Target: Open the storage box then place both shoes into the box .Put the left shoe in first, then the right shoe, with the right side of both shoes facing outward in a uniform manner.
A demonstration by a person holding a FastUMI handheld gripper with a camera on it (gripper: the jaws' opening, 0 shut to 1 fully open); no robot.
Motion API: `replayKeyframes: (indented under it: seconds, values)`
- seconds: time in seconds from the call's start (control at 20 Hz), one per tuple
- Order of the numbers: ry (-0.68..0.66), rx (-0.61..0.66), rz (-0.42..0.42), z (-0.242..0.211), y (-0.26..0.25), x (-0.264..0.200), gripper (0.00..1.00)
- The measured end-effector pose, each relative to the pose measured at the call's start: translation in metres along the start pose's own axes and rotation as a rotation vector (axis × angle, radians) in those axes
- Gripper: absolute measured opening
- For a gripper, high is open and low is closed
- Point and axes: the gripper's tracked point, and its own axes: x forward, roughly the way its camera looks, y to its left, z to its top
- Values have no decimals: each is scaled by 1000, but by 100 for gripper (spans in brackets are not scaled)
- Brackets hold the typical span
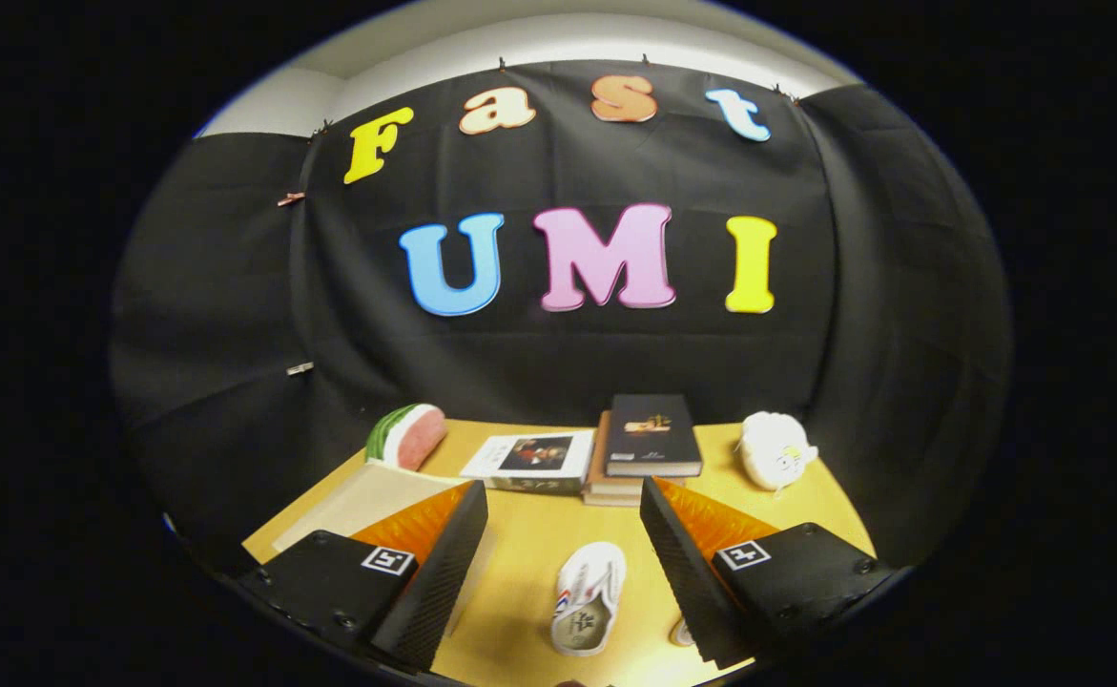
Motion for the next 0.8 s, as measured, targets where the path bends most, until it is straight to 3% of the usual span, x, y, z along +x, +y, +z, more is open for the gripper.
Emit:
replayKeyframes:
  seconds: [0.8]
  values:
    - [621,538,345,-157,86,46,98]
